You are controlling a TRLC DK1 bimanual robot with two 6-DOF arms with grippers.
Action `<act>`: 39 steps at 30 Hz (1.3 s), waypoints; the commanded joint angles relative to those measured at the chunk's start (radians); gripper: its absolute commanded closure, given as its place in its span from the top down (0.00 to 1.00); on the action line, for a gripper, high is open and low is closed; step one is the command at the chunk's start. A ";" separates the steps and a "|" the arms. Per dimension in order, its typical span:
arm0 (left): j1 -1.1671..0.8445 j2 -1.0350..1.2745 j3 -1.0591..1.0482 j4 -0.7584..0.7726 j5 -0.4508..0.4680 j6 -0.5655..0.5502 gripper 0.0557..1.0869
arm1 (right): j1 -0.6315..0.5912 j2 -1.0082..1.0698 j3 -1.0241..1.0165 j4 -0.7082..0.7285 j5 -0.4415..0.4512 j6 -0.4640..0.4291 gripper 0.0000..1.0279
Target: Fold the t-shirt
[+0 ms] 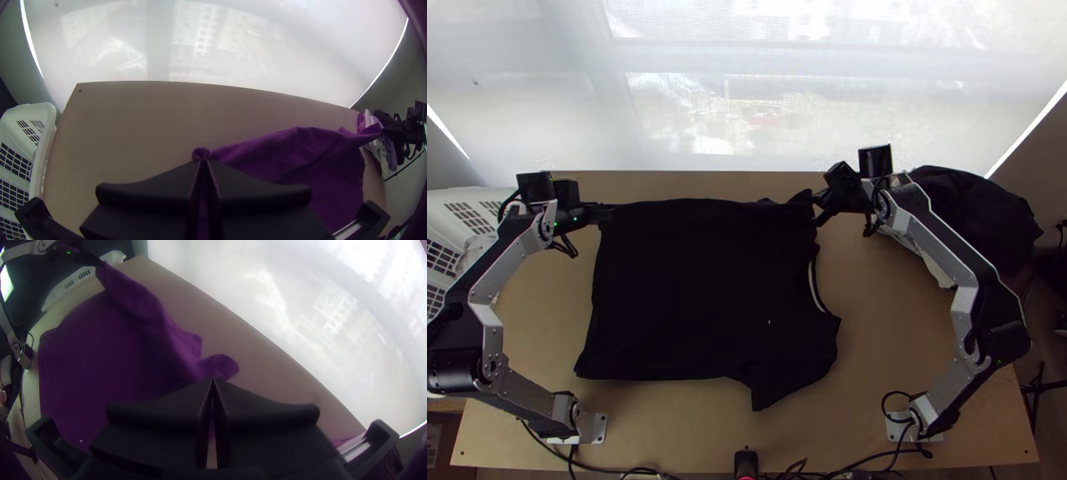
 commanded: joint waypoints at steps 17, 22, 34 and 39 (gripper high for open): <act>0.049 -0.288 -0.338 0.007 0.029 0.022 0.04 | 0.037 -0.320 -0.429 0.045 0.001 0.001 0.03; 0.068 -0.317 -0.371 0.003 0.032 0.024 0.04 | 0.041 -0.378 -0.495 0.045 0.001 0.004 0.03; 0.098 -0.356 -0.457 -0.001 0.050 0.047 0.04 | 0.087 -0.493 -0.638 0.031 -0.001 0.006 0.03; 0.097 -0.357 -0.482 -0.001 0.053 0.048 0.04 | 0.095 -0.528 -0.684 0.019 -0.001 0.006 0.03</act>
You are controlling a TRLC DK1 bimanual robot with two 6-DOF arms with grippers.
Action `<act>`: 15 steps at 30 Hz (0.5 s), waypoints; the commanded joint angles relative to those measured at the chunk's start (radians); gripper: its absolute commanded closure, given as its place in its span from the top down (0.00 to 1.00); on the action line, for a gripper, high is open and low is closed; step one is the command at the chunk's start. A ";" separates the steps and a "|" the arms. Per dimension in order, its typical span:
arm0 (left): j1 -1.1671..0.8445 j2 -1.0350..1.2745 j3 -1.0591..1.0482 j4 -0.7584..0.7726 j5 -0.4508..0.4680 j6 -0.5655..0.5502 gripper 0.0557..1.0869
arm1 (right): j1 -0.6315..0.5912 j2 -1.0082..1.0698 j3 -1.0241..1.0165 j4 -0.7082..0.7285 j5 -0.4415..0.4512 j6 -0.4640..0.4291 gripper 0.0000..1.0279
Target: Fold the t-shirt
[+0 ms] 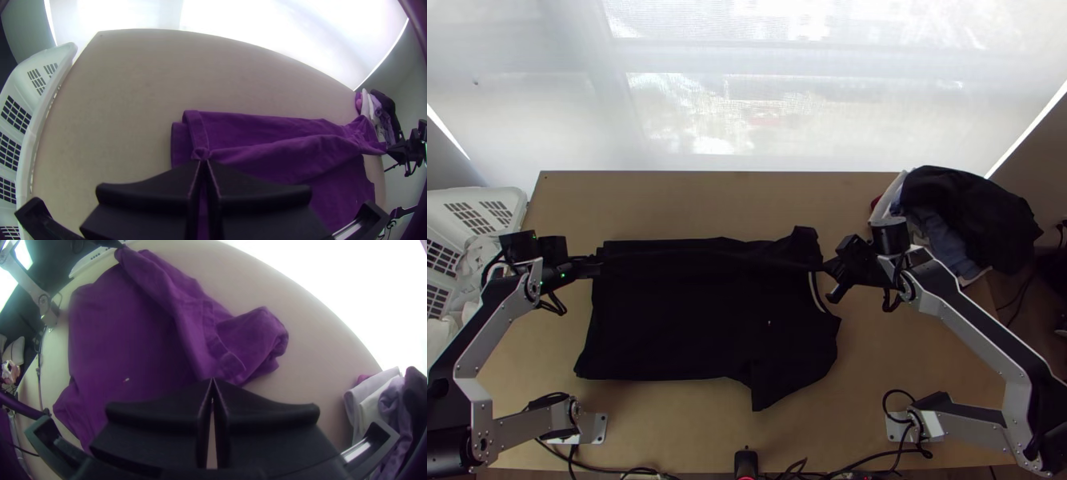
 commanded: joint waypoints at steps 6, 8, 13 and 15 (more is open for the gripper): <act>-0.001 -0.017 -0.047 0.000 0.009 0.004 0.04 | 0.023 -0.071 -0.112 -0.016 -0.001 0.001 0.03; -0.001 -0.023 -0.055 -0.003 0.009 0.003 0.03 | 0.026 -0.079 -0.124 -0.016 -0.001 0.001 0.03; -0.001 -0.066 -0.082 -0.025 0.009 0.003 0.03 | 0.027 -0.100 -0.160 -0.020 -0.001 0.001 0.03; -0.001 -0.082 -0.096 -0.034 0.011 0.004 0.04 | 0.031 -0.108 -0.175 -0.022 -0.001 0.001 0.03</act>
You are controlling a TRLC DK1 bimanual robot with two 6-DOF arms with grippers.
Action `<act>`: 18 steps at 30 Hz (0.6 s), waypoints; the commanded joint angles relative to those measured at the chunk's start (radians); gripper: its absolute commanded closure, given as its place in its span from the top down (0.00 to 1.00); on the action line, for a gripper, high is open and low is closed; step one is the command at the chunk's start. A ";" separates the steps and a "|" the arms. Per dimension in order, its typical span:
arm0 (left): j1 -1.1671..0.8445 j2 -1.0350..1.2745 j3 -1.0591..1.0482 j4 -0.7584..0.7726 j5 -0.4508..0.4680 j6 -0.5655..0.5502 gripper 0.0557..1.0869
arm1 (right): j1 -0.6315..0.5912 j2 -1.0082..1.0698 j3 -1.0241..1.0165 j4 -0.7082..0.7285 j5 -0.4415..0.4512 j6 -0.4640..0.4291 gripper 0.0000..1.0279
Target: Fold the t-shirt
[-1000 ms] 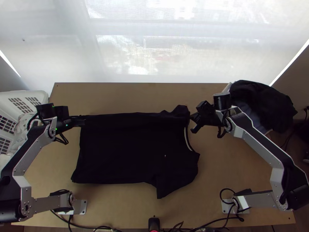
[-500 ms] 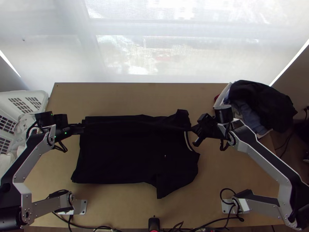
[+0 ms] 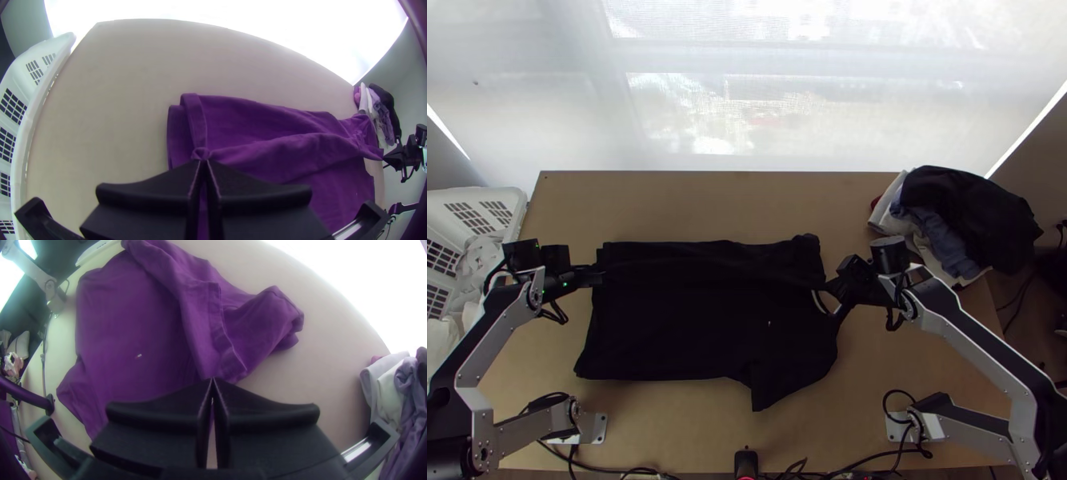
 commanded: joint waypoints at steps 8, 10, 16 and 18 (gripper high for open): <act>0.001 -0.058 -0.089 -0.022 -0.001 0.006 0.04 | 0.021 -0.030 -0.091 -0.004 0.000 -0.009 0.03; 0.004 -0.055 -0.095 -0.021 -0.001 0.010 0.03 | 0.028 -0.028 -0.105 0.002 0.000 -0.010 0.03; 0.009 -0.015 -0.124 0.001 -0.001 0.026 0.03 | 0.046 -0.009 -0.126 0.017 0.000 -0.009 0.03; 0.009 -0.013 -0.133 0.007 -0.001 0.027 0.04 | 0.051 -0.004 -0.126 0.022 0.001 -0.007 0.03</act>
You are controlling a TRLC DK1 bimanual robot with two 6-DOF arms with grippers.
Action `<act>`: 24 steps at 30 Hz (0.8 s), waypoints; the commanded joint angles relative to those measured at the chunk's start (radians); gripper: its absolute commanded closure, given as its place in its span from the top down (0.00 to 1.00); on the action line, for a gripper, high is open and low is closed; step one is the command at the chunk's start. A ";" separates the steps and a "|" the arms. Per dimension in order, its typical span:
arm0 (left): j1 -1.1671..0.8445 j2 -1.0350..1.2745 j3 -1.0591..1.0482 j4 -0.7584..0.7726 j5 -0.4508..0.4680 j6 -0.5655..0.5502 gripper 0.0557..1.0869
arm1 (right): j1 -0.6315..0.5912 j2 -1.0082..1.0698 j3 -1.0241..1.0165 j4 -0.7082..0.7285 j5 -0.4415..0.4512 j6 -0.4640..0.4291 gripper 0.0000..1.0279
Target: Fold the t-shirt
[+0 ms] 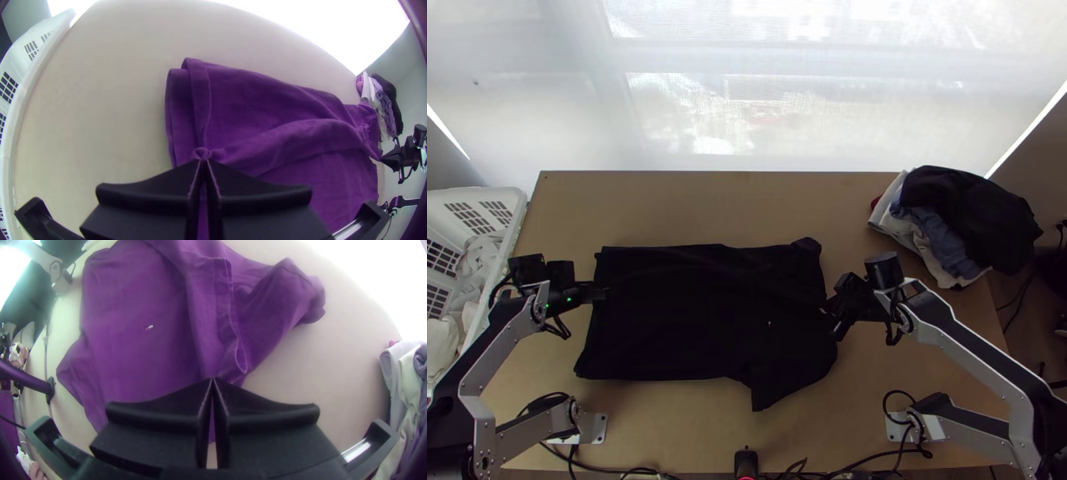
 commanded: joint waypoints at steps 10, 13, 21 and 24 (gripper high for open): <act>0.051 0.010 -0.010 0.020 0.000 0.036 0.03 | 0.020 -0.001 -0.006 -0.007 0.000 0.011 0.03; 0.051 0.022 -0.012 0.020 0.001 0.039 0.04 | 0.029 0.007 -0.014 -0.006 0.000 0.008 0.03; 0.028 0.059 -0.021 0.031 0.001 0.024 0.04 | 0.037 0.029 -0.017 0.023 0.000 0.017 0.03; 0.019 0.034 0.000 0.001 0.001 0.018 0.03 | 0.038 0.035 -0.011 0.036 0.000 0.017 0.03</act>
